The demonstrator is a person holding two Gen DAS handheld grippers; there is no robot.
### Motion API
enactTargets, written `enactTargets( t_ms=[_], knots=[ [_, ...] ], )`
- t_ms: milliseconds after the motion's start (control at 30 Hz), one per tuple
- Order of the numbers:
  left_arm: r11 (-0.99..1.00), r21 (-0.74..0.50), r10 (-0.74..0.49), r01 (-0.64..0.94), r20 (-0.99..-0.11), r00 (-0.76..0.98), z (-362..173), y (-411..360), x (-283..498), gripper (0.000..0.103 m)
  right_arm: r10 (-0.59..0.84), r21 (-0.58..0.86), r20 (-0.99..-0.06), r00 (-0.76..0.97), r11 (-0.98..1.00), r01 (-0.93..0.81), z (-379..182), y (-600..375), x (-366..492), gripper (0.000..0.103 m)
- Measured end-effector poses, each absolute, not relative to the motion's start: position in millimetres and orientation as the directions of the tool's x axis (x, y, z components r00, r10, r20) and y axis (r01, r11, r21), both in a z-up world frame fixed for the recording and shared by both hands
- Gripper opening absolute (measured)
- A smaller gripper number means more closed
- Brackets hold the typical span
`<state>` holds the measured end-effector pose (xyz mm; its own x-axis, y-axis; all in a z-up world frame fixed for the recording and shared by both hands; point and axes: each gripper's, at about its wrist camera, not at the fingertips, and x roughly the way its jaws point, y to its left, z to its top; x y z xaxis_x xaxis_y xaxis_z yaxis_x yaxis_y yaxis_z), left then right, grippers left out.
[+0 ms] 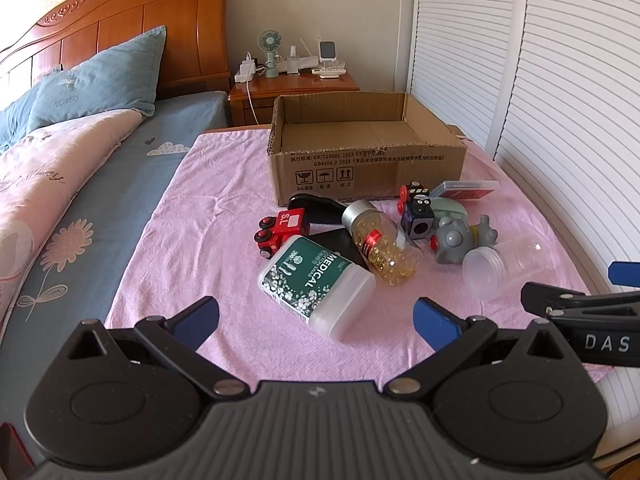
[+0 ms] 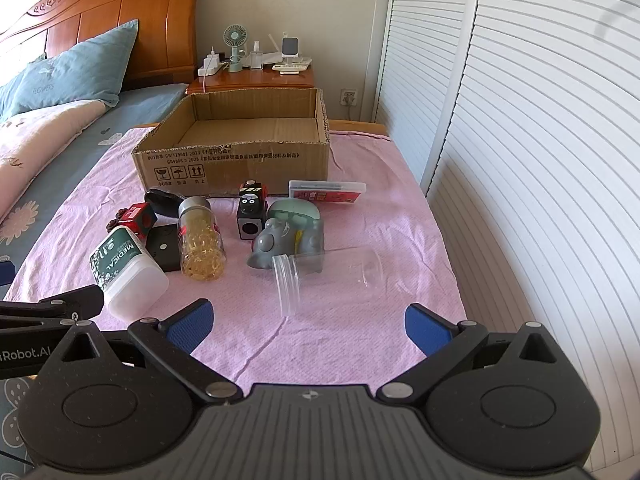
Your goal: Organize rigid objects
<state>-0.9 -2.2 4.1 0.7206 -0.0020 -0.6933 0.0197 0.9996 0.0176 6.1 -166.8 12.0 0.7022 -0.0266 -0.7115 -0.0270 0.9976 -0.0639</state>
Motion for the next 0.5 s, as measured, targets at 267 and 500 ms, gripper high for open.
enactTargets(
  t_ms=[267,500],
  knots=[
    [1.000,0.017,0.003,0.012,-0.694,0.720,3.8,-2.8,-0.7,0.102,-0.025,-0.064,-0.709,0.705,0.997,-0.030,13.0,-164.3,5.1,0.103],
    [1.000,0.016,0.002,0.013,-0.693,0.721,3.7,-2.2,-1.2,0.102,-0.025,-0.065,-0.708,0.706,0.997,-0.030,12.9,-164.2,5.6,0.103]
  ],
)
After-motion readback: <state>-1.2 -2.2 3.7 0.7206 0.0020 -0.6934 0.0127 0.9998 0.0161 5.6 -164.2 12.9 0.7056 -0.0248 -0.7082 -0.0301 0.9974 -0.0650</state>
